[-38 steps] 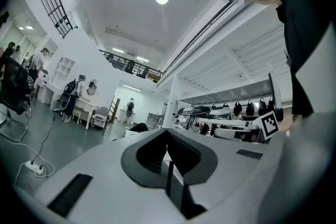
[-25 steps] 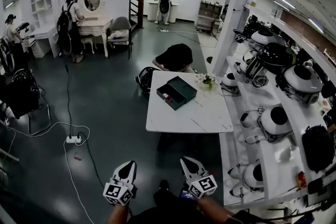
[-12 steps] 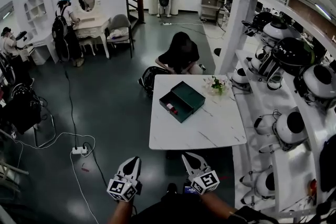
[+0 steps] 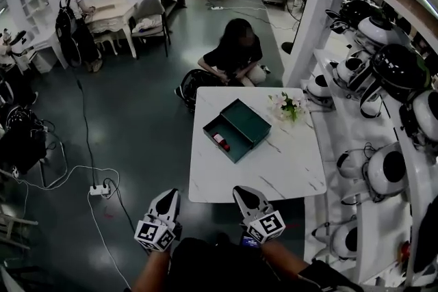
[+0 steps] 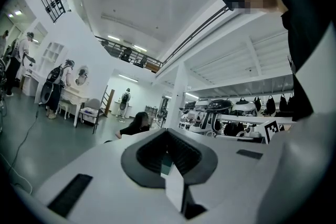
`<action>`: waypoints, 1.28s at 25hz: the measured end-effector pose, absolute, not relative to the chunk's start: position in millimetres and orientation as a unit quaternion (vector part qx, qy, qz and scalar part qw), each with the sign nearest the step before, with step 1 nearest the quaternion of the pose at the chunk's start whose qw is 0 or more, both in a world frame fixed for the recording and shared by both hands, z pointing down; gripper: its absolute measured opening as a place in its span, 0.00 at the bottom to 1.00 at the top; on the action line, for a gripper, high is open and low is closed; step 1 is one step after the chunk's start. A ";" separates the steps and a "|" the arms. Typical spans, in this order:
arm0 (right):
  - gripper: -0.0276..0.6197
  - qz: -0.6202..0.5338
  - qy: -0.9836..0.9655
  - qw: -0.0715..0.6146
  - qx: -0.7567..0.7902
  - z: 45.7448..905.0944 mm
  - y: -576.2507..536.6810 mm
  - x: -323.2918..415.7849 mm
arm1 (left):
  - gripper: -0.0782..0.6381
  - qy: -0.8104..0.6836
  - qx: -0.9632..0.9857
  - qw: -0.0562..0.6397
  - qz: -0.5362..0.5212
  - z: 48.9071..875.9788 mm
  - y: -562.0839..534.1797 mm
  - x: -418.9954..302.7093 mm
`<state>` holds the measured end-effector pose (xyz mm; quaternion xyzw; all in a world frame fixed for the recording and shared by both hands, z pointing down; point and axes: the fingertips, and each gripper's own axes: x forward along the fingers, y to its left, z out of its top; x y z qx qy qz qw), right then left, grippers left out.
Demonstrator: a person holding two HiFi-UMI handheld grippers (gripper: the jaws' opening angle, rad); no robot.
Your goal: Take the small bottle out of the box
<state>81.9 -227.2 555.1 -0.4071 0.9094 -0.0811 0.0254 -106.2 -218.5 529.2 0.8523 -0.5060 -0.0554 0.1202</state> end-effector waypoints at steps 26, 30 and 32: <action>0.28 -0.187 0.862 -0.208 -0.423 645.3 -452.5 62.4 | 0.13 -0.344 0.921 0.180 -0.018 609.5 -462.9 -92.3; 0.32 -0.220 0.847 -0.270 -0.402 680.6 -475.4 56.4 | 0.13 -0.323 0.926 0.195 -0.013 625.2 -476.1 -94.9; 0.33 -0.229 0.841 -0.300 -0.388 697.3 -485.9 56.6 | 0.13 -0.323 0.924 0.203 -0.012 632.9 -481.0 -95.7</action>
